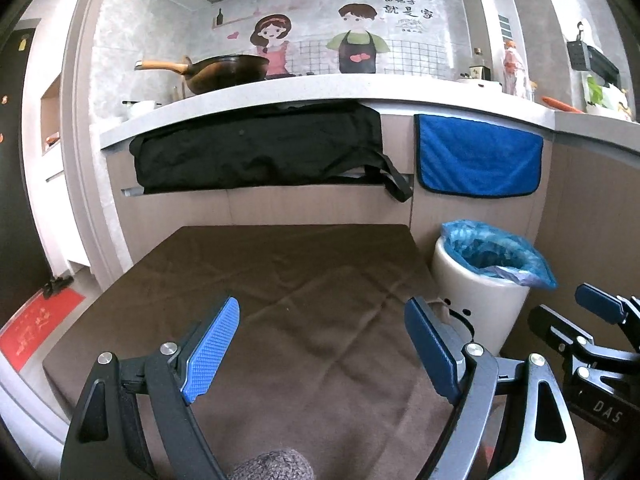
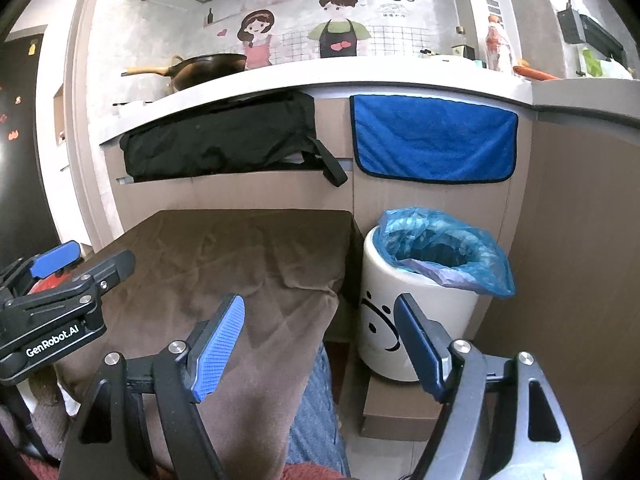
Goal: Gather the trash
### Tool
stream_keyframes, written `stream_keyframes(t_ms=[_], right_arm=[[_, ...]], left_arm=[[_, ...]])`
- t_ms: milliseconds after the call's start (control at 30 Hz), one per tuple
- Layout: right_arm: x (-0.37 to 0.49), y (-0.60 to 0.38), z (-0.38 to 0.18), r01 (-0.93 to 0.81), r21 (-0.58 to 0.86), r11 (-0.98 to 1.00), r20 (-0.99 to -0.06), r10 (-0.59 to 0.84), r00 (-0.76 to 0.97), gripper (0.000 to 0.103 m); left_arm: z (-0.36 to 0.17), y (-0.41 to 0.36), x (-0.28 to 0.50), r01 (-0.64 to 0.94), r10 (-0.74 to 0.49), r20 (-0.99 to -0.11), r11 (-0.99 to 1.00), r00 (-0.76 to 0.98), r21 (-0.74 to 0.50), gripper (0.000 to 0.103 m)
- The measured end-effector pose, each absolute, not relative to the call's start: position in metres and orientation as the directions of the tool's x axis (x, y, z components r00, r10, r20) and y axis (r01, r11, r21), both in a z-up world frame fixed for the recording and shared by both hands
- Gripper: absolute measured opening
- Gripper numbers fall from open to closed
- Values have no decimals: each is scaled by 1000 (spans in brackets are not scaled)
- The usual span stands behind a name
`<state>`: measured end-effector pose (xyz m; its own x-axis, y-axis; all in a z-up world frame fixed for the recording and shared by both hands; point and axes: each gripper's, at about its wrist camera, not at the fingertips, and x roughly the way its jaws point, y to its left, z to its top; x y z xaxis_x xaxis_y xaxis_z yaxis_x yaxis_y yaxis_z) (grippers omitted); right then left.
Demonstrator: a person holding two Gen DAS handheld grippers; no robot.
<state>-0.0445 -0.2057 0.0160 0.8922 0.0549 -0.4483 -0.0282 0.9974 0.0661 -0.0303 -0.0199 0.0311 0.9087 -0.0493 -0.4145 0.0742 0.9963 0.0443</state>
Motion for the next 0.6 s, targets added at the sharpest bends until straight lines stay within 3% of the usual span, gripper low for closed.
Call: stream_keyframes(t_ms=[600], right_arm=[[-43, -208, 16, -29, 70, 997, -451, 57, 890, 75]], left_arm=[[31, -25, -30, 75, -50, -421, 996, 906, 44, 85]])
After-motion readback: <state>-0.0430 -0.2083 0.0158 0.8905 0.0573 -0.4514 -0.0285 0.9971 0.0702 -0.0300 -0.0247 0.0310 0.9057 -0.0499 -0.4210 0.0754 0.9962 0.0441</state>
